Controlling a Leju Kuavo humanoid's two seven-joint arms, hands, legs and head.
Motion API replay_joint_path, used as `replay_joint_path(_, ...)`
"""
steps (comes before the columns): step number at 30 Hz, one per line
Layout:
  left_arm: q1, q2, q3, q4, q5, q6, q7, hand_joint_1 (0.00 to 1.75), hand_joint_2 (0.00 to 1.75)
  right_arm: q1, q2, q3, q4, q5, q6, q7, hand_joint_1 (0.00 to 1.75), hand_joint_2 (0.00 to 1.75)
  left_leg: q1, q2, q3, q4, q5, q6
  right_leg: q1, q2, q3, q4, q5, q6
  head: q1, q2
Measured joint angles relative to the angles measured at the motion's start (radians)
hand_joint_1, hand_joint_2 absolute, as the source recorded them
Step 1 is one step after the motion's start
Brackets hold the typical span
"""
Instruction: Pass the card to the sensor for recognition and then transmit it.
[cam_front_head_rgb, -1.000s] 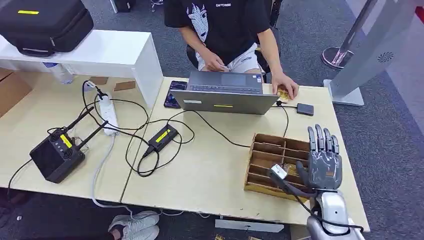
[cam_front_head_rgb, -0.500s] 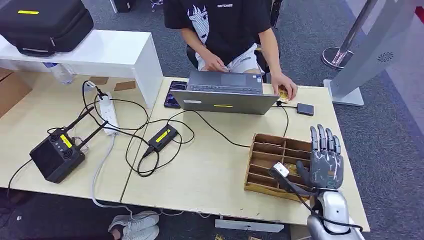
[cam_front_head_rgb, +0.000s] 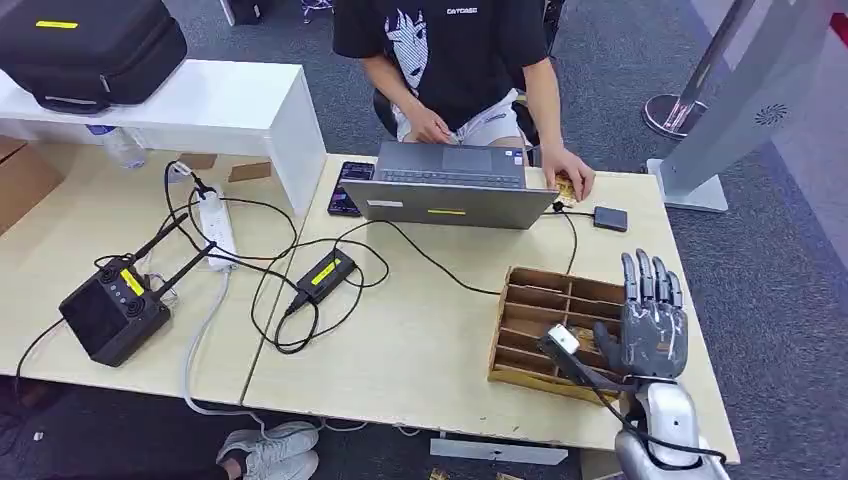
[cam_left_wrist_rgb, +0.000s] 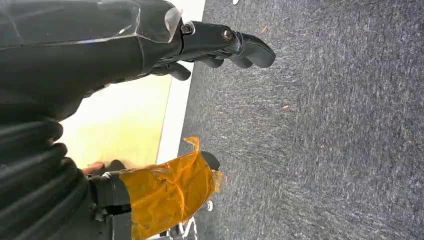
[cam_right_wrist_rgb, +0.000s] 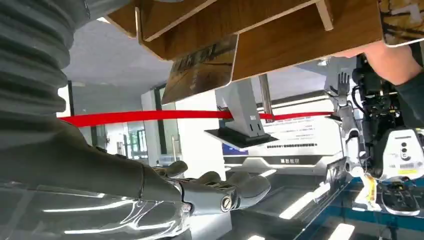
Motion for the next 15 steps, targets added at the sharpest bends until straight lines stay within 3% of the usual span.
replay_joint_path(5, 0.000, 0.000, 0.000, 0.000, 0.000, 0.000, 0.000, 0.00, 1.75, 0.001, 0.000, -0.007, -0.002, -0.035, 0.005, -0.022, 0.00, 1.75, 0.000, 0.000, 0.000, 0.000, 0.000, 0.000, 0.000, 0.000, 0.000, 0.000, 0.000, 0.000, 0.000, 0.000)
replay_joint_path(6, 0.000, 0.000, 0.000, 0.000, 0.000, 0.000, 0.000, 0.00, 1.75, 0.001, 0.000, -0.007, -0.002, -0.035, 0.006, -0.026, 0.33, 1.75, 0.000, 0.000, 0.000, 0.000, 0.000, 0.000, 0.000, 0.000, 0.000, 0.000, 0.000, 0.000, 0.000, 0.000)
replay_joint_path(7, 0.000, 0.000, 0.000, 0.000, 0.000, 0.000, 0.000, 0.00, 1.75, 0.001, 0.000, -0.007, 0.002, -0.043, 0.023, -0.040, 0.80, 1.75, 0.000, 0.000, 0.000, 0.000, 0.000, 0.000, 0.000, 0.000, 0.000, 0.000, 0.000, 0.000, 0.000, 0.000)
replay_joint_path(15, 0.000, 0.000, 0.000, 0.000, 0.002, 0.002, 0.000, 0.00, 1.75, 0.000, 0.001, -0.005, 0.010, -0.053, 0.032, -0.049, 0.80, 1.75, 0.000, 0.000, 0.000, 0.000, 0.000, 0.000, 0.000, 0.000, 0.000, 0.000, 0.000, 0.000, 0.000, 0.000)
